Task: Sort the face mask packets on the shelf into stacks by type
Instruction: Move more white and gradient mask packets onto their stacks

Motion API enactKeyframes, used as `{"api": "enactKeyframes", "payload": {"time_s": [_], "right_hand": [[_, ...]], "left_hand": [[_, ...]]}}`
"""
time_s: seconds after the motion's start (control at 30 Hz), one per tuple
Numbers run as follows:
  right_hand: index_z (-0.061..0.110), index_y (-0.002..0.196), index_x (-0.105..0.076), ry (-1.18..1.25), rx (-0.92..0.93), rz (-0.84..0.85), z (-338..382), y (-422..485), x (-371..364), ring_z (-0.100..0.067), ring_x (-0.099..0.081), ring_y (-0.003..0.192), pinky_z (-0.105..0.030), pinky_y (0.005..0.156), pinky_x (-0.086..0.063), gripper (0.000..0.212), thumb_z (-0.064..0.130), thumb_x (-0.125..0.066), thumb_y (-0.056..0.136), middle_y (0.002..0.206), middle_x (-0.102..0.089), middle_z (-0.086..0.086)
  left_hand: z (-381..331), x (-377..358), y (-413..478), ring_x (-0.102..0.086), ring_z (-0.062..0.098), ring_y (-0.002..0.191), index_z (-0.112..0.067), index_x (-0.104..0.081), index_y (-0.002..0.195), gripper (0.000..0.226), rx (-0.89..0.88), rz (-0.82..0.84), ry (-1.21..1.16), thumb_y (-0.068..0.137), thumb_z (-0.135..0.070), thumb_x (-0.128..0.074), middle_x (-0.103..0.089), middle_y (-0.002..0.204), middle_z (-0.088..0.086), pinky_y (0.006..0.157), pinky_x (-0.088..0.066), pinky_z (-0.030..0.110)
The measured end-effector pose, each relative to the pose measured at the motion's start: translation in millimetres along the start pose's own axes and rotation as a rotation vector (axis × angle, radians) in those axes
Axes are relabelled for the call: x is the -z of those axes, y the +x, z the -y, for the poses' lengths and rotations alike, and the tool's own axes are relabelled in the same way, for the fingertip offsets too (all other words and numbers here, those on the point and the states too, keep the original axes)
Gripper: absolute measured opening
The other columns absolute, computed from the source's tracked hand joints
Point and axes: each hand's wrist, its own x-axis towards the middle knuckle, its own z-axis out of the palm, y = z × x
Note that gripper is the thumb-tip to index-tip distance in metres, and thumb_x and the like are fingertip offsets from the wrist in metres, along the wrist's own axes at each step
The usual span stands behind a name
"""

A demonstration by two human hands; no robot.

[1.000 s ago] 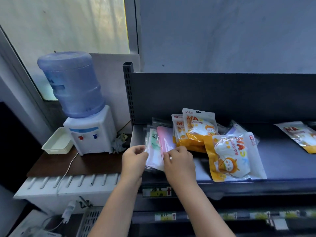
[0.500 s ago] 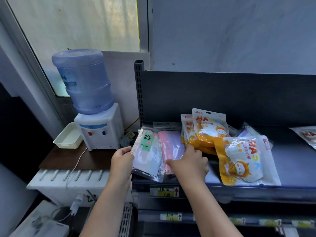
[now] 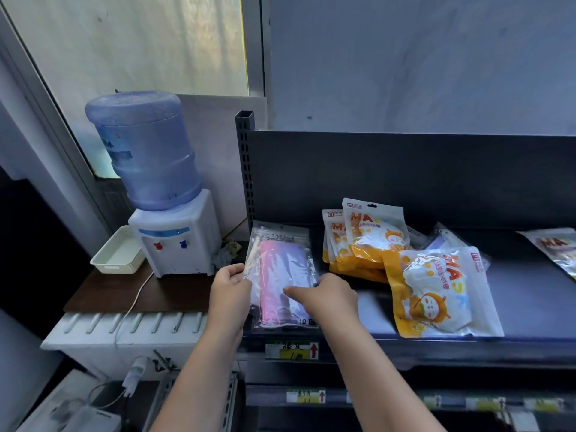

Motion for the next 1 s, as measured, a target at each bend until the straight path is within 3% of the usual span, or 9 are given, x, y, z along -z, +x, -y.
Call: {"api": "enactKeyframes", "payload": {"time_s": [0.13,0.2,0.3,0.43,0.53,0.63,0.73,0.83,1.0], "right_hand": [[0.015,0.14,-0.057,0.209,-0.041,0.019,-0.1,1.1,-3.4,-0.032,-0.061,0.117,-0.046,0.091,-0.058,0.082,0.032,-0.094,0.068,0.134,-0.064,-0.007],[0.01,0.139,-0.061,0.39,-0.049,0.034,-0.8,2.7,-3.2,-0.031,-0.067,0.104,-0.047,0.091,-0.061,0.076,0.01,-0.093,0.07,0.129,-0.067,-0.011],[0.011,0.121,-0.065,0.571,-0.031,0.078,-4.0,6.8,-0.6,-0.029,-0.07,0.094,-0.05,0.086,-0.065,0.05,-0.005,-0.084,0.077,0.108,-0.068,-0.006],[0.016,0.123,-0.06,0.725,0.036,0.09,-2.9,4.6,17.0,-0.025,-0.07,0.098,-0.037,0.074,-0.067,0.035,0.002,-0.074,0.094,0.11,-0.064,-0.002],[0.019,0.124,-0.061,0.813,0.062,0.048,-6.6,4.6,33.8,-0.027,-0.072,0.103,-0.039,0.075,-0.068,0.031,0.006,-0.072,0.097,0.114,-0.067,-0.004],[0.019,0.124,-0.063,0.904,0.098,-0.029,-15.0,9.3,53.3,-0.024,-0.074,0.102,-0.031,0.066,-0.063,0.03,0.004,-0.069,0.099,0.113,-0.073,-0.005],[0.016,0.123,-0.066,0.972,0.11,-0.125,-23.9,12.0,75.5,-0.023,-0.076,0.098,-0.039,0.077,-0.065,0.025,0.003,-0.064,0.101,0.105,-0.076,-0.006],[0.02,0.119,-0.069,1.006,0.14,-0.216,-39.7,19.1,97.1,-0.018,-0.079,0.088,-0.038,0.076,-0.066,0.024,0.005,-0.061,0.102,0.098,-0.08,-0.005],[0.028,0.11,-0.074,0.887,0.175,-0.408,-74.8,29.0,134.8,-0.022,-0.075,0.098,-0.043,0.083,-0.064,0.023,0.016,-0.057,0.101,0.103,-0.079,0.002]], "left_hand": [[0.5,-0.6,-2.3,-0.074,0.025,0.093,-0.012,-0.06,0.121,0.037,-0.015,-0.002,-0.007,0.091,0.006,-0.05,-0.072,0.111,0.006,0.083,-0.061,0.049],[1.2,1.6,-1.1,-0.073,0.021,0.09,-0.012,-0.06,0.12,0.036,-0.004,0.0,-0.017,0.092,0.006,-0.05,-0.073,0.111,0.006,0.074,-0.063,0.041],[1.0,3.2,-1.2,-0.069,0.017,0.079,-0.012,-0.062,0.118,0.031,0.018,-0.01,-0.039,0.095,0.006,-0.051,-0.073,0.104,0.006,0.064,-0.057,0.028],[0.7,1.1,1.2,-0.073,0.031,0.094,-0.014,-0.065,0.113,0.025,0.06,-0.002,-0.188,0.098,0.002,-0.054,-0.073,0.108,0.016,0.082,-0.062,0.048],[-5.1,0.5,2.0,-0.073,0.025,0.085,-0.007,-0.061,0.117,0.023,0.117,0.032,-0.424,0.102,0.005,-0.049,-0.072,0.106,0.018,0.069,-0.063,0.039],[-11.3,-1.3,1.3,-0.077,0.016,0.075,-0.006,-0.059,0.121,0.028,0.141,0.066,-0.581,0.102,0.008,-0.045,-0.073,0.109,0.018,0.058,-0.062,0.027],[-17.4,-7.1,-1.8,-0.077,0.016,0.077,-0.01,-0.057,0.122,0.031,0.137,0.102,-0.672,0.102,0.009,-0.042,-0.072,0.112,0.017,0.056,-0.062,0.029],[-24.6,-18.2,-7.1,-0.078,0.022,0.087,-0.012,-0.057,0.123,0.031,0.112,0.15,-0.695,0.103,0.006,-0.041,-0.072,0.116,0.016,0.06,-0.063,0.038],[-40.6,-56.5,-28.1,-0.076,0.026,0.095,-0.008,-0.052,0.135,0.032,0.061,0.227,-0.639,0.105,0.001,-0.045,-0.071,0.126,0.02,0.068,-0.065,0.041]]}}
